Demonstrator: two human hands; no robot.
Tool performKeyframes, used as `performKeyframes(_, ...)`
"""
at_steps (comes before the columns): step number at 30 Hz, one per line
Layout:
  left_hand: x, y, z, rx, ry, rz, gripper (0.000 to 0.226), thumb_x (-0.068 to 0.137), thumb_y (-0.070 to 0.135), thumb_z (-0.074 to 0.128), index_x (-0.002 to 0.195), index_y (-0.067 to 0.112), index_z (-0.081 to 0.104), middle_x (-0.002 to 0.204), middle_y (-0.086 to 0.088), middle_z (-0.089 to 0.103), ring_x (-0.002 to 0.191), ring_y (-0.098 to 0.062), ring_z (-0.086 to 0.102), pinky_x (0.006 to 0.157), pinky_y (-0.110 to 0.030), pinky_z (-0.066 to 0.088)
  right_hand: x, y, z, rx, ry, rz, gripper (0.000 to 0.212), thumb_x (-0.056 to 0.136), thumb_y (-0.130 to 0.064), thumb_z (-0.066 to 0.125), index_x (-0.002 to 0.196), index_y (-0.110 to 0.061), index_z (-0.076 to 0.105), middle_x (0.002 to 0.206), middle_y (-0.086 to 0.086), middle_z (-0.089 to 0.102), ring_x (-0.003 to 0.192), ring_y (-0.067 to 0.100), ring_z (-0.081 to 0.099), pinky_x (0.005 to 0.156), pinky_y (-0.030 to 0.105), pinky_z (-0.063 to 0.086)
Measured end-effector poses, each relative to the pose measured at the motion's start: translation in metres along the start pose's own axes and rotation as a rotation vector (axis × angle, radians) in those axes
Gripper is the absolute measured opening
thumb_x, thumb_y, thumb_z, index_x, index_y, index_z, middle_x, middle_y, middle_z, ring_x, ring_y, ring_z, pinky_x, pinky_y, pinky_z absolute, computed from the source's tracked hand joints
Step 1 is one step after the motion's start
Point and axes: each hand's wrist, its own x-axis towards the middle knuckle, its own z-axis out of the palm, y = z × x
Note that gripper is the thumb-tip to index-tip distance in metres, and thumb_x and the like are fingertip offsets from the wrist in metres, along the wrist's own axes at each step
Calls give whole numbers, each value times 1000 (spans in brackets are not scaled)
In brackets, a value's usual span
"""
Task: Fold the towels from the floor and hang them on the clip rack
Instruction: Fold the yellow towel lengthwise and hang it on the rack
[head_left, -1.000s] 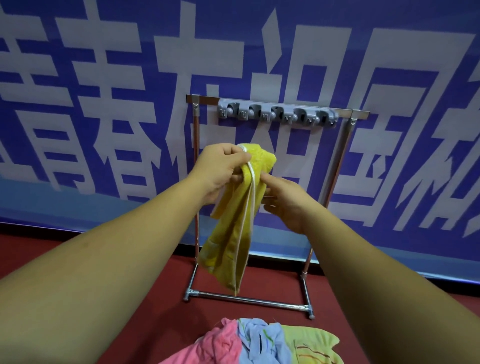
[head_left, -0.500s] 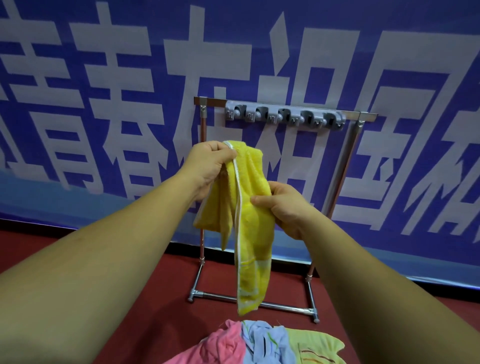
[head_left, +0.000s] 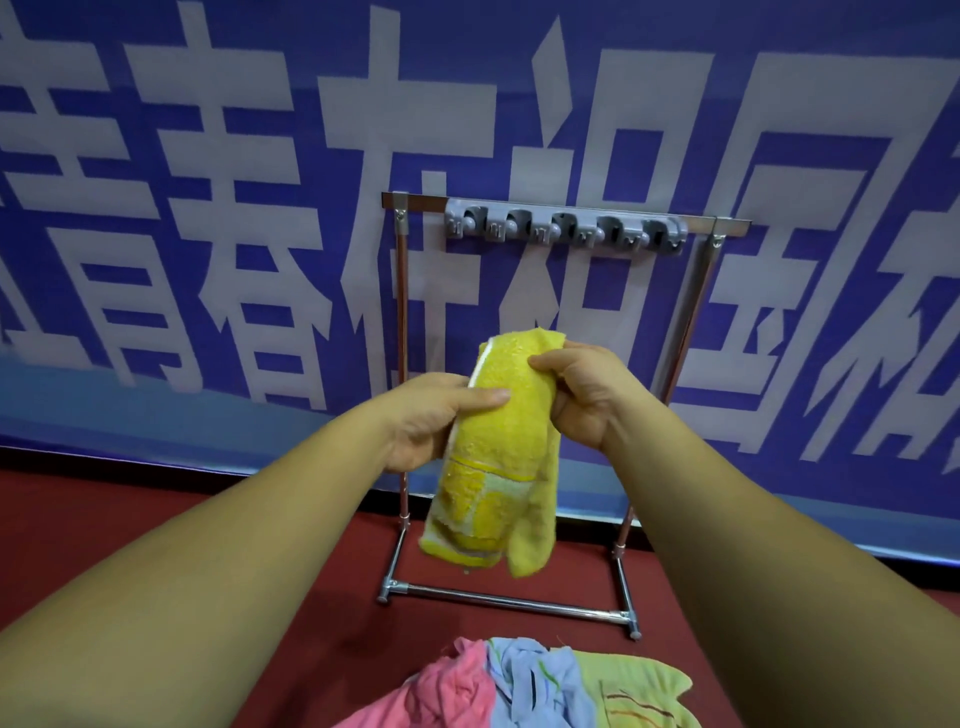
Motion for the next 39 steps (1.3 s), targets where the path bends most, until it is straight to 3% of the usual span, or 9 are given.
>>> performKeyframes(6, 6, -4, -1, 49, -81, 5, 46, 91, 21, 80, 134, 10, 69, 124, -19, 77, 114, -35, 76, 102, -53, 59, -3, -4, -11, -10, 101, 14, 36, 98, 9, 55, 133, 2, 62, 119, 25, 73, 105, 38, 74, 72, 47, 65)
performKeyframes(14, 1, -23, 11, 210, -226, -55, 45, 92, 1, 80, 135, 9, 69, 127, -15, 77, 120, -33, 74, 103, -49, 59, 0, -11, -17, -95, 193, 39, 35, 100, -12, 64, 134, -3, 60, 117, 17, 74, 103, 32, 74, 77, 45, 61)
performKeyframes(17, -4, -38, 10, 351, -270, -112, 34, 84, -1, 86, 115, 11, 78, 114, -11, 81, 106, -28, 78, 89, -38, 61, 3, -14, -8, -100, 173, 56, 39, 99, -24, 70, 133, -7, 63, 117, 15, 77, 103, 32, 76, 86, 48, 62)
performKeyframes(19, -9, -46, 6, 412, -301, -185, 22, 81, 1, 88, 93, 17, 78, 91, -7, 77, 79, -21, 72, 66, -30, 55, 3, -21, -1, -79, 154, 36, 36, 101, -23, 68, 131, -5, 62, 116, 16, 77, 101, 32, 76, 82, 48, 62)
performKeyframes(21, -14, -52, 0, 467, -297, -231, 22, 78, 9, 92, 89, 16, 74, 82, -6, 67, 69, -15, 60, 55, -24, 45, 3, -31, 7, -62, 141, 5, 31, 102, -20, 67, 127, -3, 62, 116, 18, 76, 99, 32, 75, 75, 46, 60)
performKeyframes(25, -15, -55, -8, 517, -192, -196, 70, 62, 27, 98, 115, -8, 69, 110, -27, 73, 95, -29, 67, 87, -43, 51, 3, -45, 21, -66, 149, -29, 24, 104, -16, 63, 123, -2, 61, 121, 20, 74, 107, 33, 73, 80, 48, 60)
performKeyframes(29, -16, -54, -15, 480, -100, -117, 40, 66, 14, 88, 104, 3, 77, 103, -22, 78, 98, -37, 74, 92, -48, 55, 1, -49, 30, -89, 186, -55, 33, 103, -17, 65, 132, -2, 60, 120, 19, 74, 108, 34, 73, 91, 52, 60)
performKeyframes(32, -18, -54, -18, 389, -85, -98, 42, 78, 1, 83, 119, 4, 76, 117, -19, 79, 114, -41, 75, 104, -57, 57, 3, -58, 32, -82, 229, -95, 40, 99, -21, 68, 135, -4, 60, 121, 17, 74, 108, 36, 73, 99, 57, 57)
performKeyframes(39, -18, -49, -23, 388, -52, 16, 42, 90, -4, 79, 128, 12, 72, 118, -7, 81, 111, -24, 78, 100, -40, 61, -4, -78, 36, -84, 230, -137, 27, 103, -18, 64, 126, -4, 63, 121, 15, 73, 109, 31, 73, 98, 51, 60)
